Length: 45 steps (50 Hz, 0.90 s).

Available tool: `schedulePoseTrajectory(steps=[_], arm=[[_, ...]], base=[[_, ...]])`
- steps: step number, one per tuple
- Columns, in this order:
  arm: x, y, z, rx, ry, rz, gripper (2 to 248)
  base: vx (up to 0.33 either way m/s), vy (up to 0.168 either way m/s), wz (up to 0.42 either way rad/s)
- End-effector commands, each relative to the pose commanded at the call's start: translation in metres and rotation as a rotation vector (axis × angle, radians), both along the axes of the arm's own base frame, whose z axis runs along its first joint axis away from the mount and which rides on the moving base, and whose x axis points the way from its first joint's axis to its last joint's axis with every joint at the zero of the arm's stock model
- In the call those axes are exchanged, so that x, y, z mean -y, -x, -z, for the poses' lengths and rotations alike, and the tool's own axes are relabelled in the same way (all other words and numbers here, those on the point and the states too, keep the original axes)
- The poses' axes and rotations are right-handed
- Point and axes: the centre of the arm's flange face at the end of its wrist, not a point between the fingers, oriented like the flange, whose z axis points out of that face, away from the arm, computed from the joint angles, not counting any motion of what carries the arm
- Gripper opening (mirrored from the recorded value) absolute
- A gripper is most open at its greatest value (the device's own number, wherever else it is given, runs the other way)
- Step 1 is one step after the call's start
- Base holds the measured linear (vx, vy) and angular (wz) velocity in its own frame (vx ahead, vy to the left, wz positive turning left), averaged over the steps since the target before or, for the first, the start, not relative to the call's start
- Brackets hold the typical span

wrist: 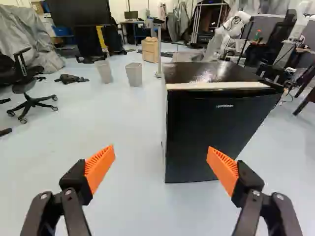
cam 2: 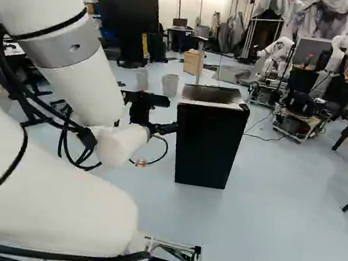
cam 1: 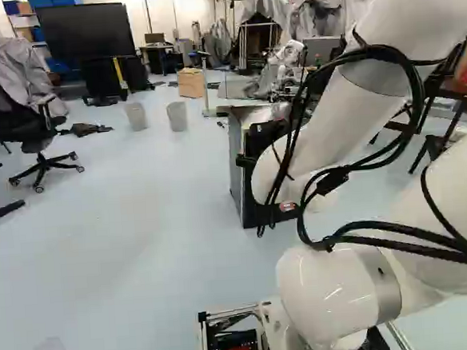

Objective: Grab a drink from the fridge

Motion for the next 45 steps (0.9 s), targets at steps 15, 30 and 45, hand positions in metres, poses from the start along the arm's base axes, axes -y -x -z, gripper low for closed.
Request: schedulePoseTrajectory(steps=[15,30,45], arm=[[0.0000,0.0000,0.0000,0.000,0.000,0.000,247],[0.0000,0.0000,0.0000,0.000,0.000,0.000,247],[0.0000,0.0000,0.0000,0.000,0.000,0.000,247]], base=[[0.000,0.000,0.000],[0.000,0.000,0.000],[0.040,0.001,-0.005]])
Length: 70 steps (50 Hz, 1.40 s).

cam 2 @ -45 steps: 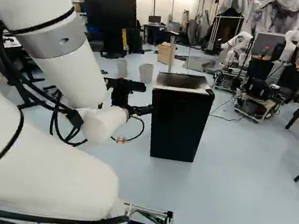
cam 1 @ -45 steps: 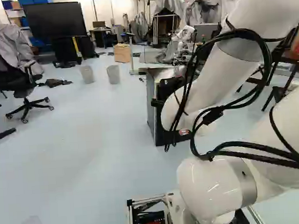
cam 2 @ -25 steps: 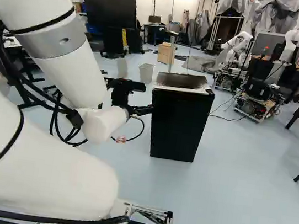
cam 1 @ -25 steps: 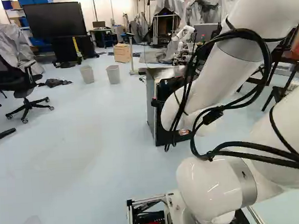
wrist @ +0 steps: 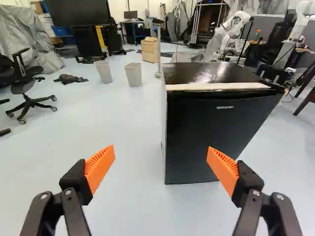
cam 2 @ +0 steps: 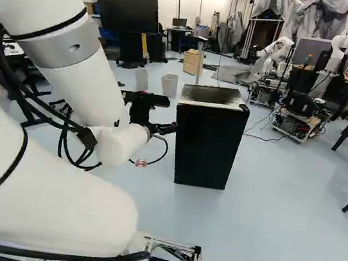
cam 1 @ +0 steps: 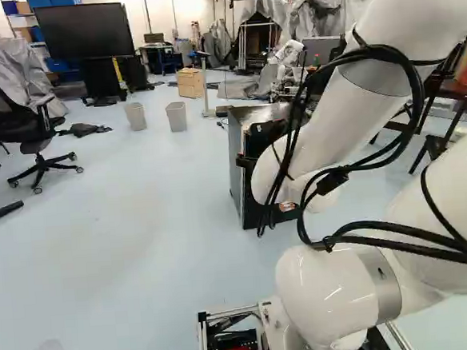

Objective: Grab a drink from the fridge

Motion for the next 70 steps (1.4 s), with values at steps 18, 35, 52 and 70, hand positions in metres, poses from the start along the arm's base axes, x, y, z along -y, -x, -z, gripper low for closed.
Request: schedulePoseTrajectory(steps=[18,35,52,70], arm=[[0.0000,0.0000,0.0000,0.000,0.000,0.000,247],[0.0000,0.0000,0.0000,0.000,0.000,0.000,247],[0.0000,0.0000,0.0000,0.000,0.000,0.000,247],[0.0000,0.0000,0.0000,0.000,0.000,0.000,247]], base=[[0.085,0.000,-0.009],[0.095,0.001,-0.011],[0.100,0.001,-0.010],[0.102,0.001,-0.020]])
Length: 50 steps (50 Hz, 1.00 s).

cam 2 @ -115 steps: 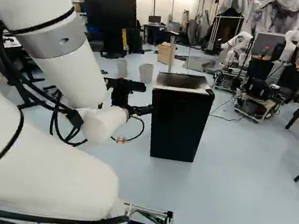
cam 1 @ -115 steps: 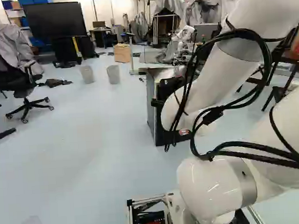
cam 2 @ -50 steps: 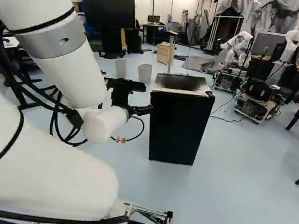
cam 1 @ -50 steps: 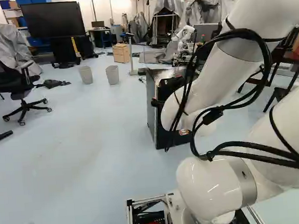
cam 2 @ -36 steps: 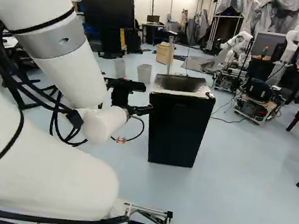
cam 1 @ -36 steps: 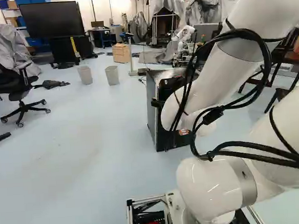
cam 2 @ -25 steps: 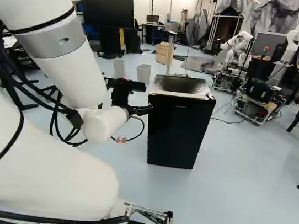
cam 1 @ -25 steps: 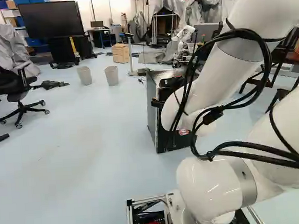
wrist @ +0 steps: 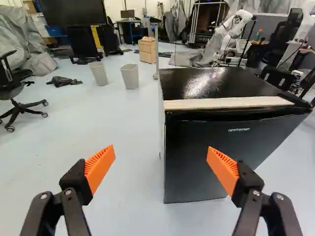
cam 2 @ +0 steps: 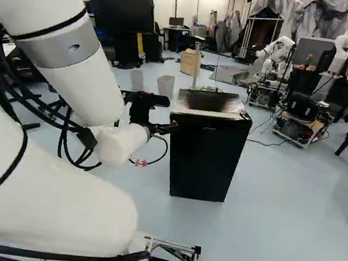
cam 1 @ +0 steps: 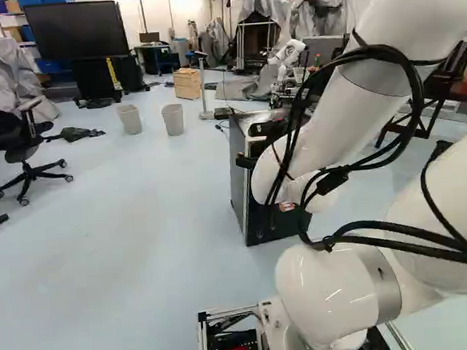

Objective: Grab a drink from the fridge

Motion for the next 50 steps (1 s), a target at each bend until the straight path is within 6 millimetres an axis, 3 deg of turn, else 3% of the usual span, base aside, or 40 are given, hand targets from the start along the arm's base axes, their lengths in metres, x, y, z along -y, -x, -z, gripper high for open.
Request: schedulePoseTrajectory(steps=[50], arm=[[-0.0061,-0.0001,-0.0002,0.002,-0.007,-0.010,247]], base=[[0.025,0.011,-0.009]])
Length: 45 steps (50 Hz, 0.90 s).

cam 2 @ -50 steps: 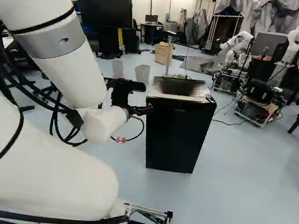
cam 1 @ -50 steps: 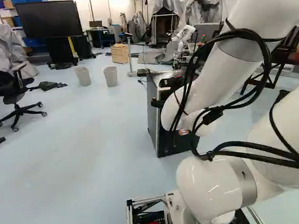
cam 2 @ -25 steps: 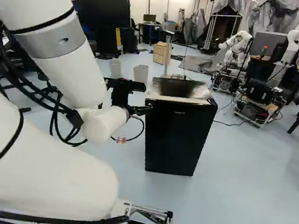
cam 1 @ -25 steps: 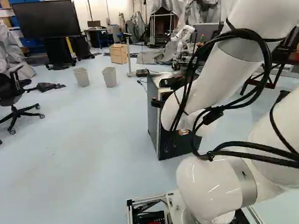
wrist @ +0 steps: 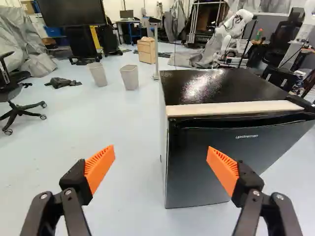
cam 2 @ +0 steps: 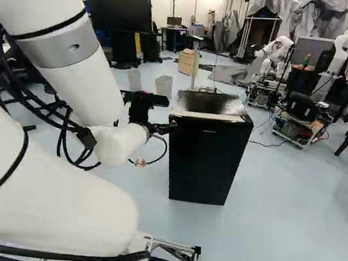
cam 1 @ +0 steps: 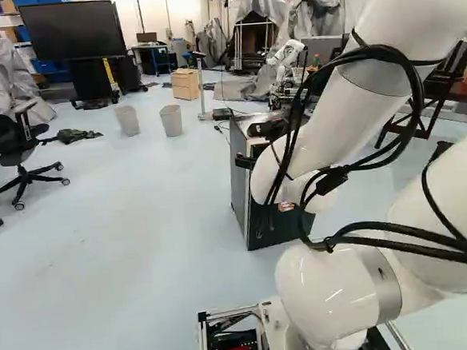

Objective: Grab a drink from the fridge

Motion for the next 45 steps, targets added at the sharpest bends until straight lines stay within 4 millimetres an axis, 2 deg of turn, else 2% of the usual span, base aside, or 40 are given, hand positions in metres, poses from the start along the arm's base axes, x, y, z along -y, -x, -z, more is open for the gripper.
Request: schedulePoseTrajectory(steps=[28,45], arm=[[-0.020,-0.005,-0.007,0.076,-0.059,0.045,247],[-0.030,-0.007,0.003,0.067,-0.089,0.109,247]], base=[[0.000,0.000,0.000],[0.000,0.000,0.000]])
